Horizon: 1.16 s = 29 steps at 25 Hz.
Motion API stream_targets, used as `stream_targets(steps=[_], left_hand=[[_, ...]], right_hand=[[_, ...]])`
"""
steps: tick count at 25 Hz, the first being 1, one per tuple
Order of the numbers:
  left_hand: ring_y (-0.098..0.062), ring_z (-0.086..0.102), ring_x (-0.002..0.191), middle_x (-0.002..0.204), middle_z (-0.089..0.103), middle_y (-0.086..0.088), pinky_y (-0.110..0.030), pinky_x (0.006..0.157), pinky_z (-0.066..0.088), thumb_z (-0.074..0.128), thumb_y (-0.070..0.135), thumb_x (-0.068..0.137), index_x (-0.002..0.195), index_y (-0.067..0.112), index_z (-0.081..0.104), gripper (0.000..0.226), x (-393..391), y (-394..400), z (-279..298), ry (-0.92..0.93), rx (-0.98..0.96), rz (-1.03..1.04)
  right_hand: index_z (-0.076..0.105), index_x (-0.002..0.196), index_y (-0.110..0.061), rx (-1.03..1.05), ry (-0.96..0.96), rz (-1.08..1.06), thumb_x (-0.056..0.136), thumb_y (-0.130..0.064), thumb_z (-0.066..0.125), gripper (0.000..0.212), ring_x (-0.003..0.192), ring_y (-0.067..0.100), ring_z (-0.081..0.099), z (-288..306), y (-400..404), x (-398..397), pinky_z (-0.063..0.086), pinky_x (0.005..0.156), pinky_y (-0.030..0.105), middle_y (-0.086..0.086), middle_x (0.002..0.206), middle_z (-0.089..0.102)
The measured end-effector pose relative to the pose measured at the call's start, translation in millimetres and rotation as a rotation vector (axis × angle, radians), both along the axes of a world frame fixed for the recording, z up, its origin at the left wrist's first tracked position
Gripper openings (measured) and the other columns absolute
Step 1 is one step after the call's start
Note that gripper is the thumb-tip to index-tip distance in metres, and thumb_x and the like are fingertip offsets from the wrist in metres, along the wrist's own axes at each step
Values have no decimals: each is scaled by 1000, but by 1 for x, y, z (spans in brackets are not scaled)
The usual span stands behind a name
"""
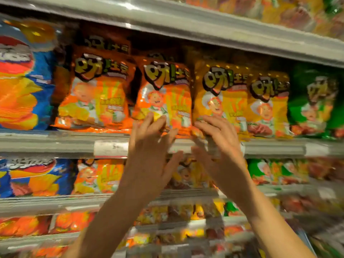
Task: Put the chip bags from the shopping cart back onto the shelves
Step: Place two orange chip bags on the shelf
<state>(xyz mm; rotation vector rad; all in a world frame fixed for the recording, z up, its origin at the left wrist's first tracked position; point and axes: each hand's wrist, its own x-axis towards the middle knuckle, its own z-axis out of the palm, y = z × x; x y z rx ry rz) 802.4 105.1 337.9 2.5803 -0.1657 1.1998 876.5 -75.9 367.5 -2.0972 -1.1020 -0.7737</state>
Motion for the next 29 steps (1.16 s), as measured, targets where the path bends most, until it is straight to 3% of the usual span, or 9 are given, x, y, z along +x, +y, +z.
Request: stream_targets(steps=[5, 10, 12, 14, 17, 20, 22, 25, 29], left_hand=[[-47, 43, 138, 137, 56, -22, -64, 110, 35, 62, 30, 93, 129, 9, 65, 42, 27, -95, -24, 112, 54, -212], [-39, 41, 140, 142, 54, -18, -47, 120, 25, 51, 35, 99, 131, 10, 65, 42, 65, -218, -58, 166, 58, -468], [-37, 43, 139, 142, 54, -15, -48, 119, 29, 49, 36, 99, 132, 11, 64, 44, 78, -277, -73, 230, 46, -576], [-37, 48, 134, 139, 55, -14, -48, 114, 35, 48, 37, 97, 131, 13, 64, 45, 95, -340, -93, 318, 69, -641], [-41, 53, 130, 134, 59, -18, -53, 108, 42, 50, 39, 92, 125, 9, 68, 48, 119, -416, -128, 509, 141, -697], [-40, 57, 123, 128, 61, -18, -54, 103, 47, 50, 45, 85, 121, 7, 70, 56, 144, -475, -166, 703, 145, -740], [-37, 56, 125, 129, 60, -16, -51, 106, 46, 47, 51, 84, 124, 10, 69, 62, 161, -503, -192, 801, 156, -743], [-26, 47, 129, 134, 52, -5, -39, 109, 41, 57, 52, 87, 134, 20, 61, 57, 193, -539, -227, 948, 202, -750], [-25, 45, 130, 135, 50, -4, -32, 107, 35, 67, 40, 92, 138, 17, 56, 53, 250, -583, -272, 1062, 278, -807]], right_hand=[[63, 129, -1, 106, 151, -244, 91, -19, 70, 43, 133, 32, 51, -38, -125, -11, 37, 116, 41, 14, 134, 60], [60, 134, -13, 76, 352, -457, 91, -10, 71, 45, 131, 21, 48, -110, -270, -18, 35, 113, 33, 2, 135, 57], [57, 135, -23, 82, 496, -523, 92, -19, 67, 44, 128, 17, 49, -145, -326, -22, 33, 111, 21, -5, 131, 56], [59, 132, -20, 105, 677, -600, 93, -31, 65, 42, 124, 19, 53, -178, -385, -24, 28, 105, 8, -1, 128, 59], [59, 129, -22, 212, 918, -661, 91, -23, 74, 41, 121, 16, 53, -218, -453, -28, 29, 95, -1, -1, 126, 60], [58, 115, -31, 395, 1081, -719, 87, -5, 78, 43, 110, 19, 59, -243, -511, -32, 46, 91, 10, -7, 114, 62], [63, 119, -17, 455, 1209, -772, 90, -8, 76, 33, 109, 23, 62, -253, -544, -29, 51, 97, 30, 4, 115, 66], [57, 127, -20, 467, 1334, -855, 93, -16, 73, 37, 111, 17, 61, -269, -586, -19, 47, 87, 16, 0, 118, 65], [49, 142, -21, 491, 1443, -953, 95, -23, 71, 52, 121, 17, 58, -288, -622, 6, 45, 94, 25, 0, 129, 62]])
